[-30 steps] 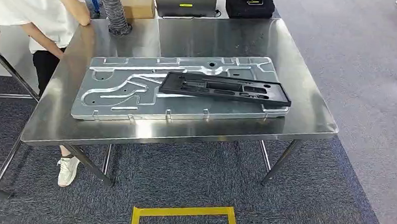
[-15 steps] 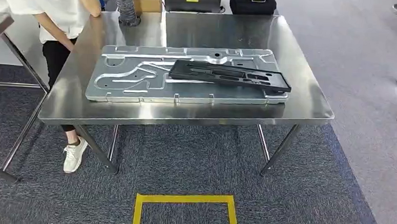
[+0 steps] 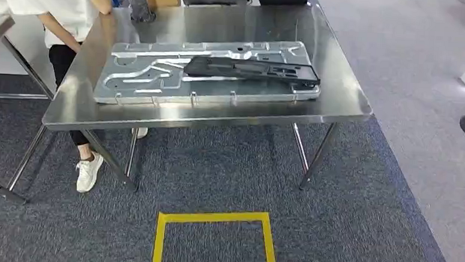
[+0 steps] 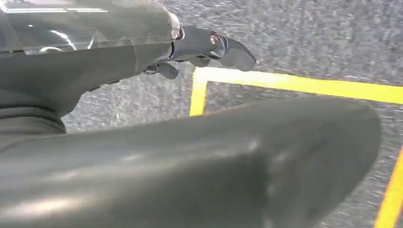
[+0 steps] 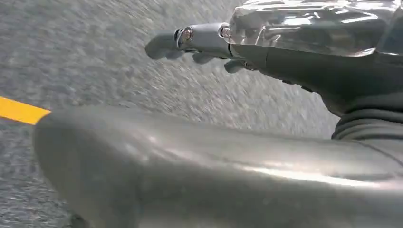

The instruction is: Take the parts from the cabinet and place them on the table.

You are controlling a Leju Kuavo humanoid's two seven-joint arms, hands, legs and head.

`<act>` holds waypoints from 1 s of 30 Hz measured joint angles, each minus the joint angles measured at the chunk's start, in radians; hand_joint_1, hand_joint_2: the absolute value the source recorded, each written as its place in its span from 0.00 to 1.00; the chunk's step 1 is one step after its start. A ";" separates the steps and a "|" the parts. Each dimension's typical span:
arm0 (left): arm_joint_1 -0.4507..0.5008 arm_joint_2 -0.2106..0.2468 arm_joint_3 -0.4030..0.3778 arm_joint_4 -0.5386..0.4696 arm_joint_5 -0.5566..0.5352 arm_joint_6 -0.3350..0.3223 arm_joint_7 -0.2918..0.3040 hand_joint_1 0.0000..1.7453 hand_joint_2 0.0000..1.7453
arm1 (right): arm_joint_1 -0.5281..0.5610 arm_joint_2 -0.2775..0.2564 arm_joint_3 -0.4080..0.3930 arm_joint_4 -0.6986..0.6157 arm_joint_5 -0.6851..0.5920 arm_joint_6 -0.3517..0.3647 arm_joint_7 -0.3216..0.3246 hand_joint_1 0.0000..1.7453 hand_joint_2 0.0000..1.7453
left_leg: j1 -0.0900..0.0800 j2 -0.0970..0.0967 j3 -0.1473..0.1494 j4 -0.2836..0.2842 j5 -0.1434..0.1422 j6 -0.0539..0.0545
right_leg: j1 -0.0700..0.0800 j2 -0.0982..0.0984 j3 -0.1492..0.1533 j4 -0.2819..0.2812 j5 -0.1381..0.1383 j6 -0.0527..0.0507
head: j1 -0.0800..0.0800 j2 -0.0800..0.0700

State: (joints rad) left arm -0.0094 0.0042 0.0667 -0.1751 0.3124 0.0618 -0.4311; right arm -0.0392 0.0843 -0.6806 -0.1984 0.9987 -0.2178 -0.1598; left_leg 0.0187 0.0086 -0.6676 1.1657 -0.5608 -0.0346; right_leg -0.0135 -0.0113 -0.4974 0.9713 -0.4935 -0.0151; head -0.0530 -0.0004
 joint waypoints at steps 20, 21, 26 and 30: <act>-0.017 0.053 -0.013 -0.001 -0.018 -0.032 -0.029 0.00 0.00 | -0.007 0.039 0.000 0.006 -0.003 0.008 0.008 0.00 0.00 | -0.011 0.008 0.099 -0.177 0.121 0.061 | 0.001 0.007 -0.117 0.275 -0.048 0.059 | 0.000 0.000; -0.017 0.053 -0.014 -0.001 -0.018 -0.032 -0.027 0.00 0.00 | -0.007 0.039 -0.001 0.006 -0.003 0.008 0.001 0.00 0.00 | -0.011 0.008 0.084 -0.170 0.128 0.058 | 0.001 0.007 -0.056 0.191 -0.020 0.055 | 0.000 0.000; -0.018 0.052 -0.017 -0.001 -0.018 -0.032 -0.022 0.00 0.00 | -0.013 0.039 -0.001 0.006 -0.003 0.010 -0.022 0.00 0.00 | -0.011 0.008 0.059 -0.166 0.170 0.031 | 0.015 0.009 0.049 -0.003 -0.041 0.024 | 0.000 0.000; -0.013 0.048 -0.017 0.000 -0.015 -0.038 -0.019 0.00 0.00 | -0.014 0.039 -0.001 0.007 0.014 0.013 -0.031 0.00 0.00 | -0.007 0.001 0.013 -0.041 0.027 0.012 | 0.009 0.002 0.006 -0.013 0.007 -0.007 | 0.000 0.000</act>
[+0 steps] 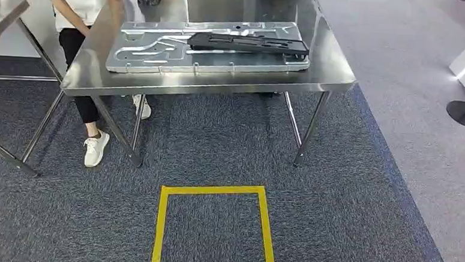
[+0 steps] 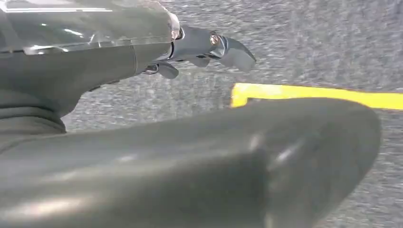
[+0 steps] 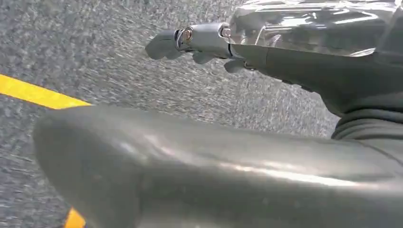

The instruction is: Take the parts from the cabinet and place them on the table.

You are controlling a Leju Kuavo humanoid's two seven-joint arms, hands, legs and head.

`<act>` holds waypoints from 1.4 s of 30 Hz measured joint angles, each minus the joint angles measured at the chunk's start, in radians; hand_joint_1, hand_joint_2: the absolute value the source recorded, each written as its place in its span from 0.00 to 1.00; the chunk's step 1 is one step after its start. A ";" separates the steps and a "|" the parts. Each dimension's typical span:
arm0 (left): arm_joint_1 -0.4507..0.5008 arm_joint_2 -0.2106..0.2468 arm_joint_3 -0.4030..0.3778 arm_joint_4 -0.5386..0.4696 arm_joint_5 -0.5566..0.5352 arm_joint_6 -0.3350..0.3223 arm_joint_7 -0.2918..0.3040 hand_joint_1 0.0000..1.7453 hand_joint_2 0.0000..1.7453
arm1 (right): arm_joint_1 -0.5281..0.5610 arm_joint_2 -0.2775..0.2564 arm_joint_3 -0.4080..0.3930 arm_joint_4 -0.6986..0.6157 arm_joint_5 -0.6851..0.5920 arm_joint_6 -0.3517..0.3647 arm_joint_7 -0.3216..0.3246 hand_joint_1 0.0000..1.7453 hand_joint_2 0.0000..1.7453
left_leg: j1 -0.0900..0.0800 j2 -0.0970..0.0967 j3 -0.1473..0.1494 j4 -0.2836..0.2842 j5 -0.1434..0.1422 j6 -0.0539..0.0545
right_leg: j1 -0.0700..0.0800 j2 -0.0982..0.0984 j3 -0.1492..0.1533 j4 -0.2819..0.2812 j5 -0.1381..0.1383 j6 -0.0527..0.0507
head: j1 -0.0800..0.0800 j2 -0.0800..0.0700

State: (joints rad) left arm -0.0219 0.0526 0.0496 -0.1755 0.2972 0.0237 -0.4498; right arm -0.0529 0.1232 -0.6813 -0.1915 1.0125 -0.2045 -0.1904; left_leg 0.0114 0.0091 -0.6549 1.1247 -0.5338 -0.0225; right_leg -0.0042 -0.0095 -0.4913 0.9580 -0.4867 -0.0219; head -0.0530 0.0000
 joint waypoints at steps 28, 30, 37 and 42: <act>-0.005 -0.021 0.002 0.000 0.014 -0.008 0.031 0.00 0.00 | 0.002 -0.021 -0.034 0.000 -0.034 0.172 0.101 0.00 1.00 | -0.019 0.004 0.160 -0.145 0.033 0.058 | 0.005 0.005 -0.042 0.024 0.013 0.034 | 0.000 0.000; -0.006 -0.023 0.005 0.000 0.016 -0.008 0.044 0.00 1.00 | 0.002 -0.023 -0.035 0.000 -0.029 0.166 0.124 0.00 1.00 | -0.015 0.005 0.159 -0.146 0.032 0.046 | 0.008 0.006 -0.043 0.025 0.013 0.029 | 0.000 0.000; -0.008 -0.026 0.024 0.000 0.029 0.007 0.058 0.00 1.00 | -0.001 -0.025 -0.047 0.000 -0.032 0.160 0.121 0.00 1.00 | -0.013 0.005 0.157 -0.148 0.039 0.035 | 0.011 0.005 -0.046 0.030 0.015 0.021 | 0.000 0.000; -0.001 -0.030 0.030 -0.003 0.023 0.013 0.087 0.00 1.00 | 0.006 -0.031 -0.031 -0.004 -0.076 0.155 0.124 0.00 1.00 | -0.013 0.005 0.157 -0.147 0.040 0.034 | 0.010 0.005 -0.046 0.031 0.017 0.019 | 0.000 0.000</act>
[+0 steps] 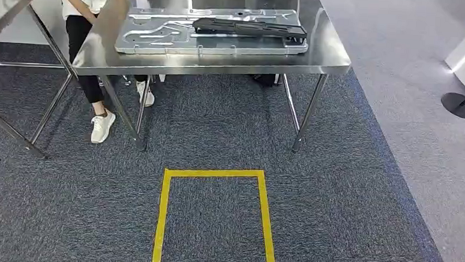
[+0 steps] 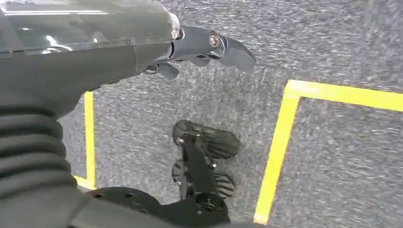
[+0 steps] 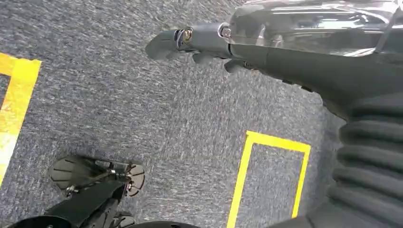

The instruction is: Take the parts from the cabinet and place them on the table.

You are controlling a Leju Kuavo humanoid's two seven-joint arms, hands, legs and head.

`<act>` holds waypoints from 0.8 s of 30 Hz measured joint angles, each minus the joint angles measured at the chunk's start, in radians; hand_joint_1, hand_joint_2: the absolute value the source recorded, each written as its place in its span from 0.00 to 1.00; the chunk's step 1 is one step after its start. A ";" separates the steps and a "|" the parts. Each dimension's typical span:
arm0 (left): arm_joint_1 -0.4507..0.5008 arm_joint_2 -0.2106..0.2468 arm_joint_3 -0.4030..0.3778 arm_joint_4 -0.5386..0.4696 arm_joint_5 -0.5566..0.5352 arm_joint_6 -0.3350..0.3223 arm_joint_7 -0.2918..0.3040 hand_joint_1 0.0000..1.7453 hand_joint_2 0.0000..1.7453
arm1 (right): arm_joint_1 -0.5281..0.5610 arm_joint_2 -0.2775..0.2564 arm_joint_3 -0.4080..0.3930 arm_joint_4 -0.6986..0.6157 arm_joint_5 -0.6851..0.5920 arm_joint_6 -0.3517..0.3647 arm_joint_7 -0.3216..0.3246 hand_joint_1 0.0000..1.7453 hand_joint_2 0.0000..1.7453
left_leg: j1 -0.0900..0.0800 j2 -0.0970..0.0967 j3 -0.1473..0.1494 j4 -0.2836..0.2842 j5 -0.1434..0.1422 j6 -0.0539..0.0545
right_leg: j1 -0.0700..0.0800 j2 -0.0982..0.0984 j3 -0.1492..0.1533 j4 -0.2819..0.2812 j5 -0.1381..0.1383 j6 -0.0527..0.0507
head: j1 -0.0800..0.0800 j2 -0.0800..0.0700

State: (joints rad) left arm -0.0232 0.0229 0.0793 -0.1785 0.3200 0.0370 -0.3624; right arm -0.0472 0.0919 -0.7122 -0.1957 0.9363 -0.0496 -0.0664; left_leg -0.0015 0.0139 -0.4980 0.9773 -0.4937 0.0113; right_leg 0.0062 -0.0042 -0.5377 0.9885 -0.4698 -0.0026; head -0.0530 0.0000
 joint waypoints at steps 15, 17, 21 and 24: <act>0.066 -0.006 -0.012 -0.074 -0.138 -0.014 0.155 0.00 0.00 | 0.075 -0.033 0.270 -0.069 -0.402 0.015 0.025 0.00 0.00 | 0.000 0.000 -0.004 0.004 -0.001 0.002 | -0.003 0.000 -0.001 0.000 0.002 0.004 | 0.000 0.000; 0.076 -0.007 -0.014 -0.085 -0.156 -0.018 0.175 0.00 0.00 | 0.085 -0.038 0.311 -0.080 -0.457 0.022 0.032 0.00 0.00 | 0.000 0.000 -0.004 0.004 -0.001 0.002 | -0.003 0.000 -0.001 0.000 0.002 0.004 | 0.000 0.000; 0.096 -0.010 -0.021 -0.109 -0.193 -0.021 0.218 0.00 0.00 | 0.108 -0.047 0.396 -0.101 -0.566 0.025 0.039 0.00 0.00 | 0.000 0.000 -0.004 0.005 -0.001 0.002 | -0.003 0.000 -0.001 0.000 0.003 0.004 | 0.000 0.000; 0.112 -0.011 -0.032 -0.129 -0.222 -0.023 0.251 0.00 0.00 | 0.125 -0.053 0.462 -0.118 -0.652 0.028 0.044 0.00 0.00 | 0.000 0.000 -0.004 0.005 -0.001 0.002 | -0.003 0.000 -0.001 0.000 0.003 0.004 | 0.000 0.000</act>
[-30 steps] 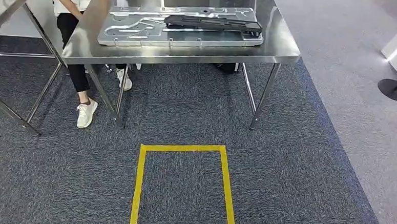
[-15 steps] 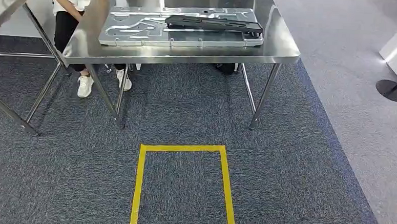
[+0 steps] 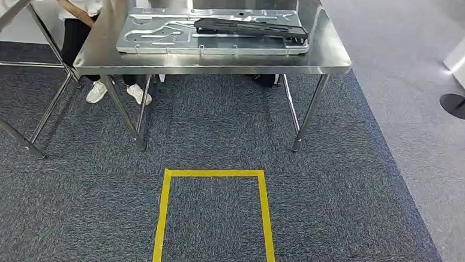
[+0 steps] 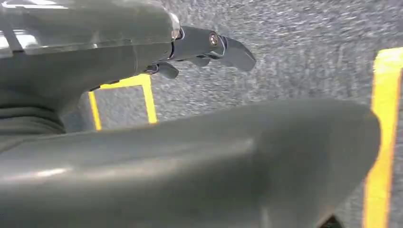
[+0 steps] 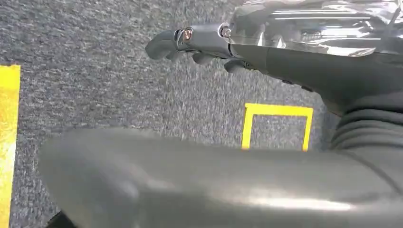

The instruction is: Take the parts from the cabinet and place them on the table.

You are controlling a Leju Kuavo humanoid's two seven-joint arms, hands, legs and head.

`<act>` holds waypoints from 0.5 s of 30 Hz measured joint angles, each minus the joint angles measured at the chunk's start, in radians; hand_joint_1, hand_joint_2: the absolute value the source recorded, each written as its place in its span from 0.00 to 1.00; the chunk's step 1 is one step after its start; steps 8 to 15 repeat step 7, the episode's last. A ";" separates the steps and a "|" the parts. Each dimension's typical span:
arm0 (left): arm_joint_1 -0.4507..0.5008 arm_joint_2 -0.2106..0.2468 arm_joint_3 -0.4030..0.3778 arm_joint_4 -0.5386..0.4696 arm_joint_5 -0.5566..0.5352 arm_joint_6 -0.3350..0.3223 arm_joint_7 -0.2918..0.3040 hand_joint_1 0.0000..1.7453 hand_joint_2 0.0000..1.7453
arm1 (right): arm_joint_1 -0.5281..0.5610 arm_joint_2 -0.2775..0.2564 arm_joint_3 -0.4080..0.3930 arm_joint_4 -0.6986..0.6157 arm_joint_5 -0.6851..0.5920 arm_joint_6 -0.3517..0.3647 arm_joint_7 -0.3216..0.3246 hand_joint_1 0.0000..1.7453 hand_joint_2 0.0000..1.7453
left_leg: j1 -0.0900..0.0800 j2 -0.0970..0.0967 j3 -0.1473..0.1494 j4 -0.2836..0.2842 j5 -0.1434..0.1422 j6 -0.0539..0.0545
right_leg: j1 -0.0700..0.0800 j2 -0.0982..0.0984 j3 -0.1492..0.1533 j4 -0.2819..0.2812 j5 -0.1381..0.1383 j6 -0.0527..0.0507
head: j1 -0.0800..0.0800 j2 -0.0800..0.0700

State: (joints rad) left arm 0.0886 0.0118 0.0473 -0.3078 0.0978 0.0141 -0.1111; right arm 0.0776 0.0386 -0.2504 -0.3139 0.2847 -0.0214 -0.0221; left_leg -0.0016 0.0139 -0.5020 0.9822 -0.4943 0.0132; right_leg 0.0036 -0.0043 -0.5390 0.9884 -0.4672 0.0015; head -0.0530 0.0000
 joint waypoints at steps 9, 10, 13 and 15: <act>0.031 -0.002 -0.016 -0.039 -0.068 -0.008 0.076 0.00 0.00 | 0.035 -0.015 0.140 -0.036 -0.199 0.014 0.014 0.00 0.00 | 0.000 0.000 0.000 0.000 0.000 0.000 | 0.000 0.000 0.000 0.000 0.000 0.000 | 0.000 0.000; 0.031 -0.002 -0.016 -0.039 -0.068 -0.008 0.076 0.00 0.00 | 0.035 -0.015 0.140 -0.036 -0.199 0.014 0.014 0.00 0.00 | 0.000 0.000 0.000 0.000 0.000 0.000 | 0.000 0.000 0.000 0.000 0.000 0.000 | 0.000 0.000; 0.031 -0.002 -0.016 -0.039 -0.068 -0.008 0.076 0.00 0.00 | 0.035 -0.015 0.140 -0.036 -0.199 0.014 0.014 0.00 0.00 | 0.000 0.000 0.000 0.000 0.000 0.000 | 0.000 0.000 0.000 0.000 0.000 0.000 | 0.000 0.000; 0.031 -0.002 -0.016 -0.039 -0.068 -0.008 0.076 0.00 0.00 | 0.035 -0.015 0.140 -0.036 -0.199 0.014 0.014 0.00 0.00 | 0.000 0.000 0.000 0.000 0.000 0.000 | 0.000 0.000 0.000 0.000 0.000 0.000 | 0.000 0.000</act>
